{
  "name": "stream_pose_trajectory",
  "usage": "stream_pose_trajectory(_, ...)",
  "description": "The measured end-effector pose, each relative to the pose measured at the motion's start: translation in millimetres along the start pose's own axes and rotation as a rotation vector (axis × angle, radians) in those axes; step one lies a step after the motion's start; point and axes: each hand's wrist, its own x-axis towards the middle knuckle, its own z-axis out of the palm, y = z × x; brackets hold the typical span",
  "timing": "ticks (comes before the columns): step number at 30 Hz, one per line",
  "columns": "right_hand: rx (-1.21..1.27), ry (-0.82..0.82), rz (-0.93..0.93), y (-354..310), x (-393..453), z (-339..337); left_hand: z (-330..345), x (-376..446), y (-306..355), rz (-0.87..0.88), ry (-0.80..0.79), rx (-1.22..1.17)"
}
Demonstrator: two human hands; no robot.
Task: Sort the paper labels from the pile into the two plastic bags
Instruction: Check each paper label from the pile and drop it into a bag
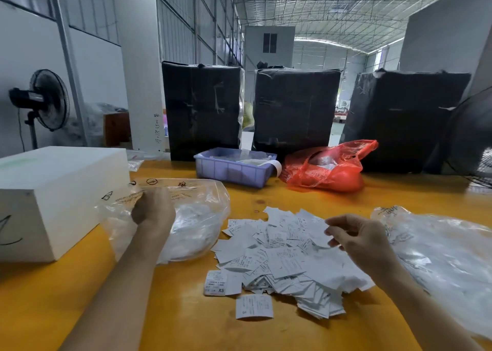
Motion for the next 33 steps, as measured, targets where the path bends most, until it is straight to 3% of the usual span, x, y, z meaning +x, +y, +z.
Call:
stream_pose_trajectory(5,-0.591,0.39,-0.06,21.1,12.9,-41.1,10.1,-2.6,6.5,0.039,-0.06,0.069)
stream_pose_trajectory(8,-0.924,0.309,0.196,45.8,13.3,-72.7,7.8,-7.2,23.3,0.128,-0.02,0.063)
stream_pose_trajectory(11,-1.085,0.142,0.367,65.7,7.6,-87.6,7.4,-17.3,45.7,0.246,-0.026,0.036)
stream_pose_trajectory(16,-1.022,0.181,0.385,79.5,9.8,-88.9,7.4,-51.7,70.7,0.519,0.039,-0.213)
stream_pose_trajectory(24,-0.753,0.303,0.378,78.0,12.2,-99.9,14.0,-98.9,95.4,0.724,-0.135,-0.345)
stream_pose_trajectory(30,-0.321,0.666,0.404,67.0,20.2,-101.9,16.8,-117.2,103.7,0.841,-0.189,-0.447)
stream_pose_trajectory(33,-0.215,0.746,0.351,63.0,21.5,-100.1,17.4,-121.7,107.1,0.857,-0.217,-0.517)
